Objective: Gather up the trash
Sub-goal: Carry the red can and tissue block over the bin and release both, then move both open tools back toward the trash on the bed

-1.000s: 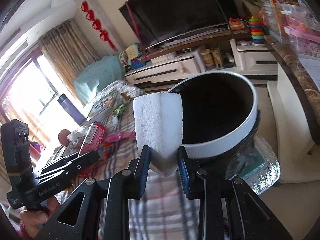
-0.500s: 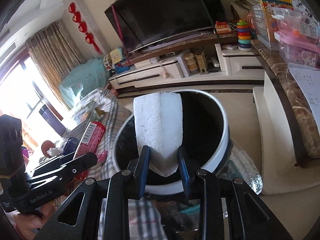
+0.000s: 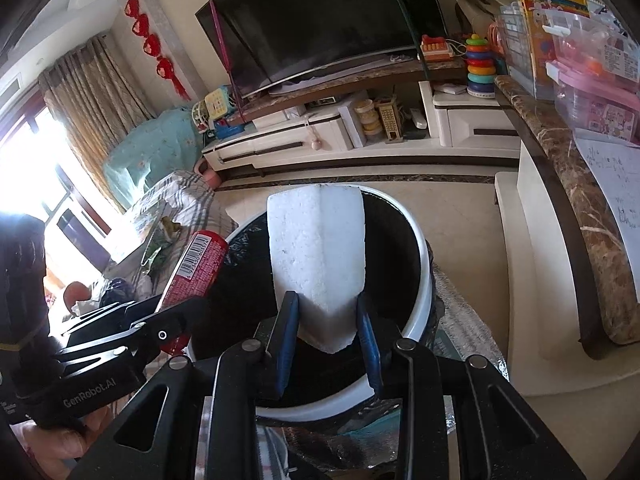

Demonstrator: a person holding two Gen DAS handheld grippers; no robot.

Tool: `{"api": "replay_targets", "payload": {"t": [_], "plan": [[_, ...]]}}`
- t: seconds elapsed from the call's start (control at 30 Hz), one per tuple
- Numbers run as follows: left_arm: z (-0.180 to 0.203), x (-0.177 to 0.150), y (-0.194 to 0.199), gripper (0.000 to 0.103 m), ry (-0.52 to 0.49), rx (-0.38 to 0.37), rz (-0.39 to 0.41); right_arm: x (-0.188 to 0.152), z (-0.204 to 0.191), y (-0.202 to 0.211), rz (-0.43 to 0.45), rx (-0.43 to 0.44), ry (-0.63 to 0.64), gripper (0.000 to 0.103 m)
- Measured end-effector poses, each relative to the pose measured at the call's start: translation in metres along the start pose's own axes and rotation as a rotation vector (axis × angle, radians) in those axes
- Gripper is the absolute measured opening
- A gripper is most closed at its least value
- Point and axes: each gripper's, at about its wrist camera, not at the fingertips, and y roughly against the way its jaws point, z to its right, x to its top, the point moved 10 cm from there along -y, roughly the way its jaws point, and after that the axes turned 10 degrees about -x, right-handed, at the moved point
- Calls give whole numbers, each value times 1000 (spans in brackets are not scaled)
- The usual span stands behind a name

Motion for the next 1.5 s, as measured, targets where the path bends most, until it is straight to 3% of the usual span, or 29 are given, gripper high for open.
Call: {"api": "replay_targets", "payload": {"t": [0.07,0.23,0.37,0.8,1.0,1.5], "plan": [[1,2,-4,38,5,1,-4,1,1,-2,-3,-1,0,31],[3,3,-1,56,0,23,15,3,3,-6,-15,8,-15,37],[4,-9,8,57,9,26,17,3,7,-4,-14,12,-37,44],[-24,-75,77,61,124,61,47,-13,-22,17,14,84,-53,83],[-38,-107,120,61,175,85,68,-35,-53,32,33,106,-16,88],[-60,-168,197,61,273,146,108,-89,-127,41,-27,187,74,88]]}}
